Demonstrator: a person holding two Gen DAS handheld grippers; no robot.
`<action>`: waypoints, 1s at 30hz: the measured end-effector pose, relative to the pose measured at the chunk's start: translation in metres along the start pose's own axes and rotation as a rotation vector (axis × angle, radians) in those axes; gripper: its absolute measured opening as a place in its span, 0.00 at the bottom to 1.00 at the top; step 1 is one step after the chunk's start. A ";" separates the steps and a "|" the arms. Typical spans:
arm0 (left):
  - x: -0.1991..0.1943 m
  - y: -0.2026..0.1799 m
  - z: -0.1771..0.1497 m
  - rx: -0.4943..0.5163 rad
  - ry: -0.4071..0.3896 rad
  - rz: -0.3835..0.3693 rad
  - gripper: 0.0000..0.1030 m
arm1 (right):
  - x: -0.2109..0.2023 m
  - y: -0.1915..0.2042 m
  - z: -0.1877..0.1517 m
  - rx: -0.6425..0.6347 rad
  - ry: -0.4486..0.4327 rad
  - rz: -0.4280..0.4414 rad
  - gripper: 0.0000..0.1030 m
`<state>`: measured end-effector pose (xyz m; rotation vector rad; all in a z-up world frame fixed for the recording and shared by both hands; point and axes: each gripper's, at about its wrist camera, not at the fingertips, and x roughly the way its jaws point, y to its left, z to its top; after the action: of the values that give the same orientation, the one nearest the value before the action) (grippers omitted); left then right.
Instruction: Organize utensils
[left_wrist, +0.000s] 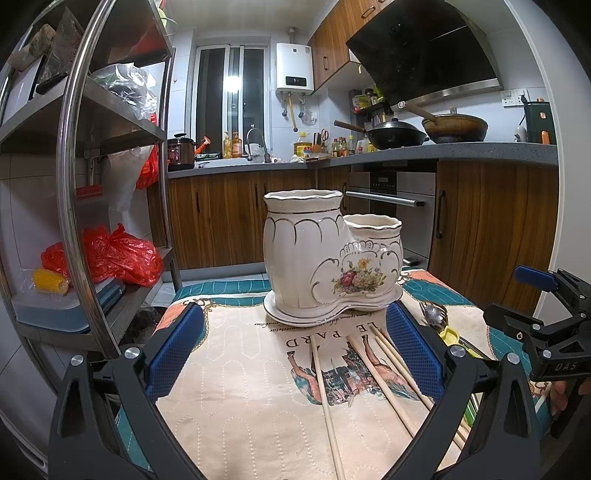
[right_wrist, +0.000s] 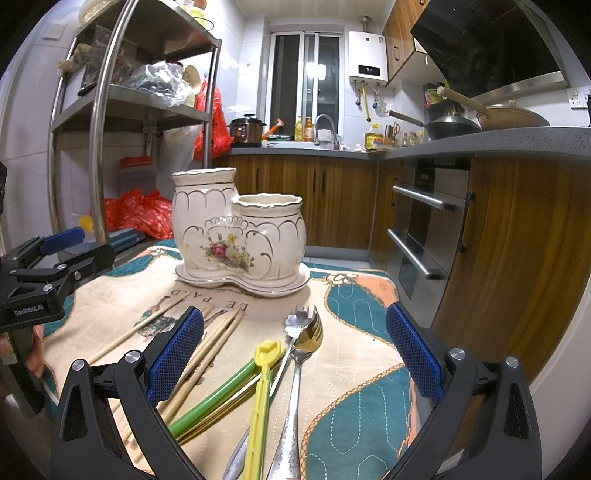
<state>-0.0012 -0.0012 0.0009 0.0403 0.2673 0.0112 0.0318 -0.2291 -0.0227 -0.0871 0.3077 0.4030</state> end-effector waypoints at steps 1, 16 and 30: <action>0.000 0.000 0.000 -0.002 0.001 -0.002 0.95 | 0.000 0.000 0.000 0.000 0.000 0.000 0.95; 0.001 0.000 0.000 -0.005 0.009 -0.002 0.95 | 0.000 0.001 0.000 0.001 0.002 0.000 0.95; 0.002 -0.005 -0.002 0.035 -0.005 0.002 0.95 | -0.008 -0.007 -0.005 0.063 -0.062 -0.020 0.95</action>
<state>0.0005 -0.0065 -0.0023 0.0756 0.2620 0.0088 0.0261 -0.2393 -0.0252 -0.0158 0.2575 0.3750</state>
